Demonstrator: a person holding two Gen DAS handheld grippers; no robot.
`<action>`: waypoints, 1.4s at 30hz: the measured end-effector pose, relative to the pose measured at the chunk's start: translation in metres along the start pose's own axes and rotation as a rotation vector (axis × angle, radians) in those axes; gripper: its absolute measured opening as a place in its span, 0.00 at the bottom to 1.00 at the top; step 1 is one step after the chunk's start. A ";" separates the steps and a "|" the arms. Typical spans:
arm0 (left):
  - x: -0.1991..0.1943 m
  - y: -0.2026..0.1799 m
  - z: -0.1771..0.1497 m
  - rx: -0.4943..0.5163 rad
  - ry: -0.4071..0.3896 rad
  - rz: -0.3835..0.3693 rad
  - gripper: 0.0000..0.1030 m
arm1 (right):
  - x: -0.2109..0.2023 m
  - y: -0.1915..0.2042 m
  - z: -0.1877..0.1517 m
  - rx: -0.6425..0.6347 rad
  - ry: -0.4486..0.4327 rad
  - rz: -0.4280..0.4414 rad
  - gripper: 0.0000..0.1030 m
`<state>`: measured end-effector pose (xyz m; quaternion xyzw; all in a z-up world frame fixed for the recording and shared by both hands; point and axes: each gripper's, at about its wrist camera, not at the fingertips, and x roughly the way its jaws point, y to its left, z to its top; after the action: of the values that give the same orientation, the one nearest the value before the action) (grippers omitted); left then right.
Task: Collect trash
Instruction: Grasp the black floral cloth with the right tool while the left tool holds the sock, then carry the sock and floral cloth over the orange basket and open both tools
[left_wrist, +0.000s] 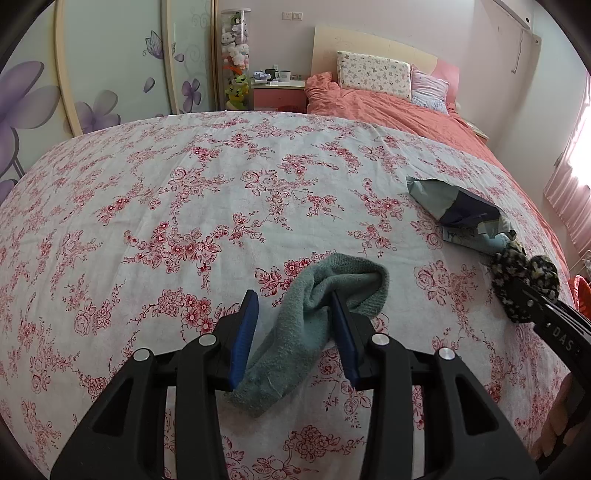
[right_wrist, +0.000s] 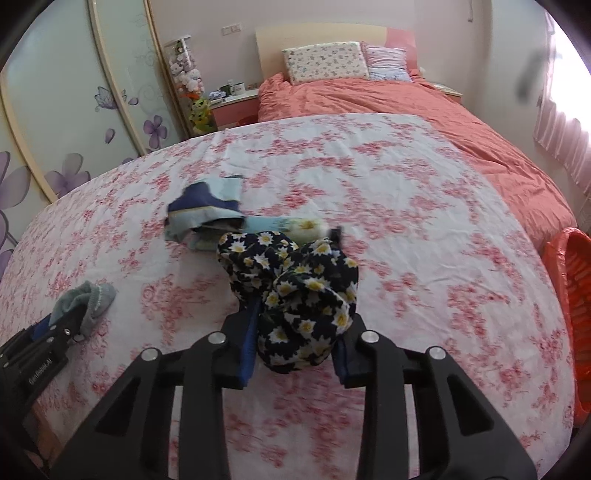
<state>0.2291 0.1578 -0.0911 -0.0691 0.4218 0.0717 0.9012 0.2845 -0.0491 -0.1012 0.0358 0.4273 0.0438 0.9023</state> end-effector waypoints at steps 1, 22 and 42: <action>0.000 0.000 0.000 0.000 0.000 0.000 0.40 | -0.002 -0.004 -0.001 0.004 -0.003 -0.011 0.31; -0.008 -0.007 -0.009 0.072 0.003 -0.056 0.45 | -0.011 -0.047 -0.008 0.042 -0.007 -0.090 0.32; -0.036 -0.028 0.002 0.091 -0.064 -0.106 0.19 | -0.053 -0.052 -0.011 0.050 -0.073 -0.039 0.23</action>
<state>0.2135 0.1283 -0.0605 -0.0480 0.3915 0.0071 0.9189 0.2444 -0.1059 -0.0725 0.0517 0.3959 0.0142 0.9167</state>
